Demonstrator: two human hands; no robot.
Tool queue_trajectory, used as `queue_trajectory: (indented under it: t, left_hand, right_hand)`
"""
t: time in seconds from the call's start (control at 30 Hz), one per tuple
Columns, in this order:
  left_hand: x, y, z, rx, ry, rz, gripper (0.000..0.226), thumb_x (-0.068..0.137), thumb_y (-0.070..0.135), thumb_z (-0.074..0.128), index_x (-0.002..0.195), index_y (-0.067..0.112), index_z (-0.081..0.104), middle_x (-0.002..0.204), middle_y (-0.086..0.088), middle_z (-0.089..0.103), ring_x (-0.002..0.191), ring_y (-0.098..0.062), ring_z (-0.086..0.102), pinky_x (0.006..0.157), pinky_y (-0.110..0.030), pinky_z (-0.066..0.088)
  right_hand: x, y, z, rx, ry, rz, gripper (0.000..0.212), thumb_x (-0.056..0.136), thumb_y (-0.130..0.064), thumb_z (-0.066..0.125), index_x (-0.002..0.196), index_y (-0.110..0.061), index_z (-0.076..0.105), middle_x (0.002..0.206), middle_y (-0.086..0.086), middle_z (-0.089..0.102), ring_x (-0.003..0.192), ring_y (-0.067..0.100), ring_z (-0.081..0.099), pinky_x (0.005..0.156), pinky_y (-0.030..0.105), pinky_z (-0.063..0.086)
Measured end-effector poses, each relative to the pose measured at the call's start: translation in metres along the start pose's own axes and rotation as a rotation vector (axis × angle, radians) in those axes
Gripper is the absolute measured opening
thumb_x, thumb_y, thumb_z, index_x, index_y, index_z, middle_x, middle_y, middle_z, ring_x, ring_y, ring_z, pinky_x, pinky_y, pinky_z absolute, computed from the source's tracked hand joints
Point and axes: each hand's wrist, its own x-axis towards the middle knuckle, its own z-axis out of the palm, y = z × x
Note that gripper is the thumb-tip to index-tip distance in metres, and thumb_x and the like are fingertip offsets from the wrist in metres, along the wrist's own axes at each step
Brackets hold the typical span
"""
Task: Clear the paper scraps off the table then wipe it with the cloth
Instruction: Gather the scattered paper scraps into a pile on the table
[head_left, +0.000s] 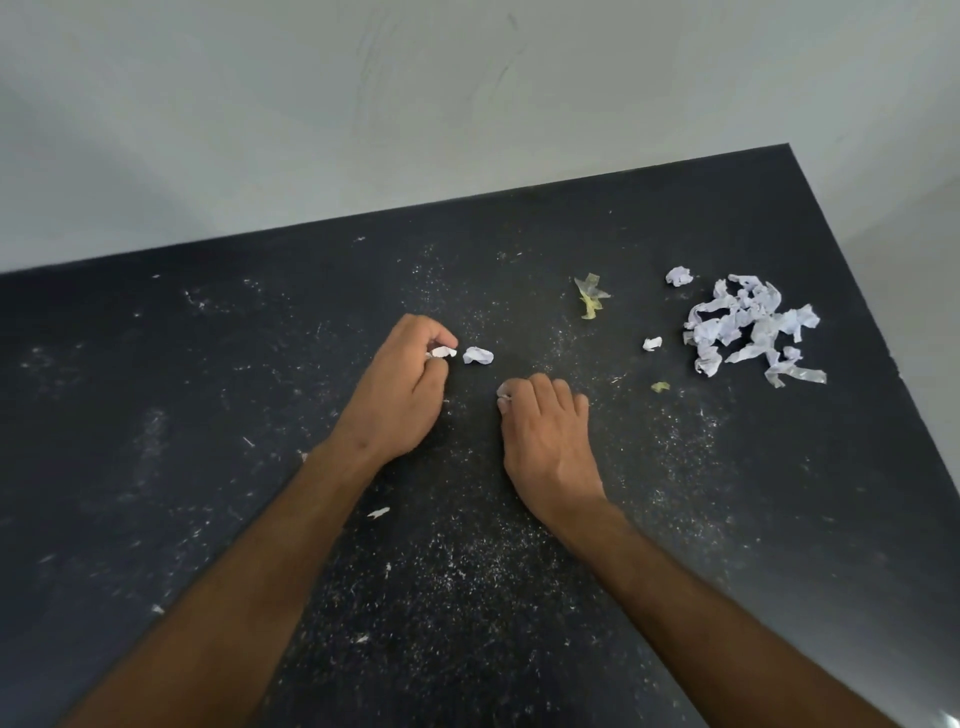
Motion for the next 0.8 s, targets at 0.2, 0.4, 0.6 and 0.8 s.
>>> queue_trajectory:
  t: [0.2, 0.4, 0.6, 0.8]
  left_hand:
    - [0.023, -0.005, 0.019, 0.359, -0.051, 0.317, 0.036, 0.096, 0.039, 0.063, 0.121, 0.014, 0.057, 0.111, 0.001, 0.052, 0.094, -0.013, 0.051, 0.080, -0.028, 0.045]
    - [0.025, -0.006, 0.017, 0.381, -0.028, 0.366, 0.025, 0.106, 0.029, 0.043, 0.102, 0.010, 0.060, 0.096, -0.002, 0.055, 0.081, -0.017, 0.052, 0.072, -0.034, 0.046]
    - [0.031, 0.020, 0.013, 0.291, -0.109, 0.287, 0.019, 0.109, 0.031, 0.035, 0.108, 0.017, 0.048, 0.097, 0.004, 0.048, 0.069, -0.010, 0.049, 0.060, -0.019, 0.037]
    - [0.044, 0.070, 0.044, 0.194, -0.135, 0.385, 0.025, 0.107, 0.015, 0.040, 0.131, 0.019, 0.048, 0.116, 0.001, 0.051, 0.072, -0.012, 0.056, 0.064, -0.028, 0.048]
  right_hand:
    - [-0.001, 0.001, -0.001, 0.086, 0.044, 0.041, 0.016, 0.104, -0.017, 0.039, 0.103, -0.015, 0.055, 0.090, -0.001, 0.049, 0.078, 0.018, 0.042, 0.074, 0.035, 0.033]
    - [0.000, 0.001, -0.004, 0.275, 0.046, 0.168, 0.017, 0.107, -0.021, 0.037, 0.105, -0.015, 0.053, 0.098, -0.004, 0.052, 0.085, 0.013, 0.045, 0.081, 0.031, 0.035]
    - [0.003, 0.015, -0.036, 0.501, 0.054, 0.275, 0.014, 0.107, -0.027, 0.038, 0.105, -0.018, 0.049, 0.088, -0.007, 0.054, 0.076, 0.009, 0.050, 0.067, 0.019, 0.034]
    - [0.014, 0.074, -0.081, 0.443, 0.314, 0.395, 0.013, 0.107, -0.019, 0.040, 0.105, -0.014, 0.053, 0.084, -0.002, 0.053, 0.070, 0.011, 0.047, 0.065, 0.017, 0.033]
